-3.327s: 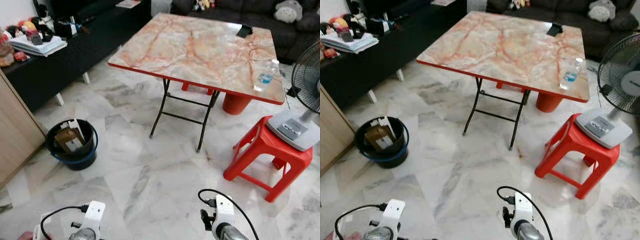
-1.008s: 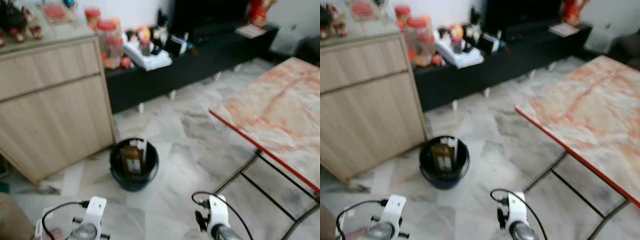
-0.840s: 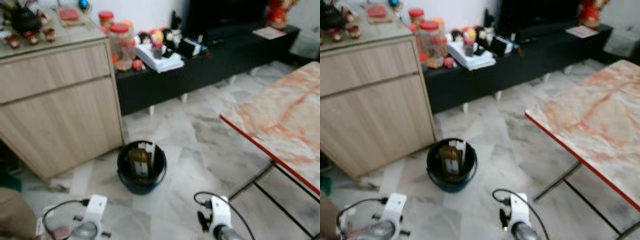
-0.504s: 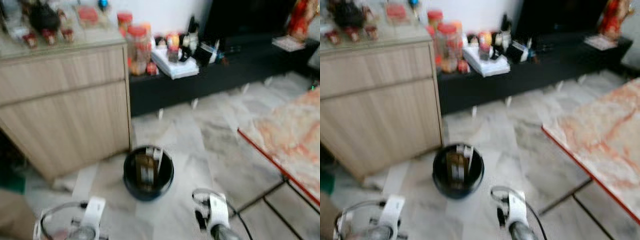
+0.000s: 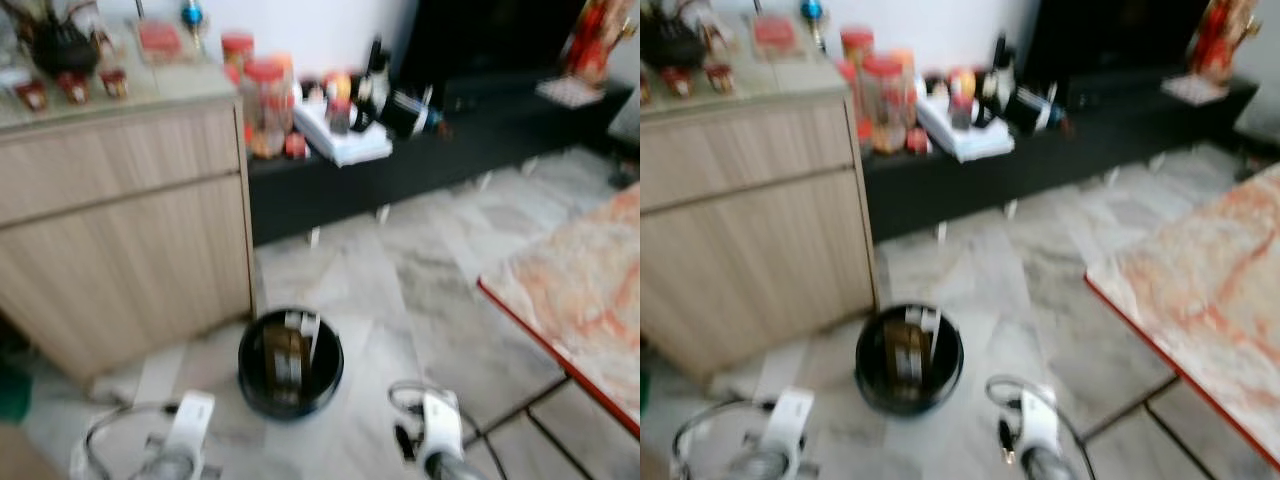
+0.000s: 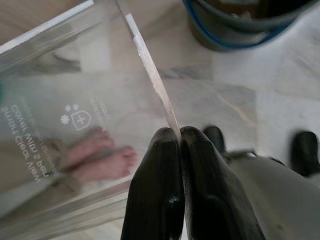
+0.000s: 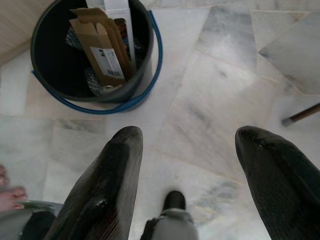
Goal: Picking trash to rubbish bin
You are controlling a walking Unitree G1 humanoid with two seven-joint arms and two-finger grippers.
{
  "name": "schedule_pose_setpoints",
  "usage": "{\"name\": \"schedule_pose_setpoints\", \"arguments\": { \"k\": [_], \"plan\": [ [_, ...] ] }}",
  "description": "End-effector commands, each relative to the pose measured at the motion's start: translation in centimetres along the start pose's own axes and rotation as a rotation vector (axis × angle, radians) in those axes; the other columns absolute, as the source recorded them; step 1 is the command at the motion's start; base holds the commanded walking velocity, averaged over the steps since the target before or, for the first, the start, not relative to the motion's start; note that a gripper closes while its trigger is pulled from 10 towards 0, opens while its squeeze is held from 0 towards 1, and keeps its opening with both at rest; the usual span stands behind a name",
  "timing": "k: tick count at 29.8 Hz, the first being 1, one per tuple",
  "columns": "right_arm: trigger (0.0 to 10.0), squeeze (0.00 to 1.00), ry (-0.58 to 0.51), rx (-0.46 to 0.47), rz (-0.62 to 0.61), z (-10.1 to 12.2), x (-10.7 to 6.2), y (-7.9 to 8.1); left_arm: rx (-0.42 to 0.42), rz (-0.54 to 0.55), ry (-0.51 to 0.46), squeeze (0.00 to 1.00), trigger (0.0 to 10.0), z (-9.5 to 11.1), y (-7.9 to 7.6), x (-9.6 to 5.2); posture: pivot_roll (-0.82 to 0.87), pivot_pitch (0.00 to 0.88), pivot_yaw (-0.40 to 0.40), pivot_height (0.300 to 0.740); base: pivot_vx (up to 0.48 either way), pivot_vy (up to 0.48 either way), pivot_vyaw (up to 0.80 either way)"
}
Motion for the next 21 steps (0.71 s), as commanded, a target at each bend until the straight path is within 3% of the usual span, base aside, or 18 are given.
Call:
{"name": "schedule_pose_setpoints", "arguments": {
  "k": [1, 16, 21],
  "plan": [
    [10.0, 0.0, 0.003, 0.006, -0.037, -0.12, -0.23, -1.46, 0.009, -0.026, 0.003, 0.0, 10.0, -0.01, -1.08, 0.02, 0.1, 0.075, -0.075, 0.74, 0.36, 0.0, 0.0],
    [10.0, 0.0, 0.006, -0.003, -0.025, -0.18, -0.22, -1.23, 0.011, -0.026, 0.002, 0.0, 10.0, 0.01, -1.04, 0.03, 0.1, 0.077, -0.074, 0.74, 0.358, 0.0, 0.0],
    [10.0, 0.0, 0.001, -0.006, -0.018, -0.12, -0.2, -1.1, 0.012, -0.026, 0.003, 0.0, 10.0, 0.01, -1.03, 0.03, 0.11, 0.077, -0.073, 0.74, 0.357, 0.0, 0.8]
  ]
}}
Point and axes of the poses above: a point about 5 cm out from each wrist's last joint towards the gripper, its own x axis pointing out of the wrist towards the gripper, its own z axis along the axis of the wrist's last joint, y = z × x, the point moved 2 cm from there along x, pointing out of the wrist towards the gripper, and after that the axes turned 6 degrees about x, right-handed, at the moved point
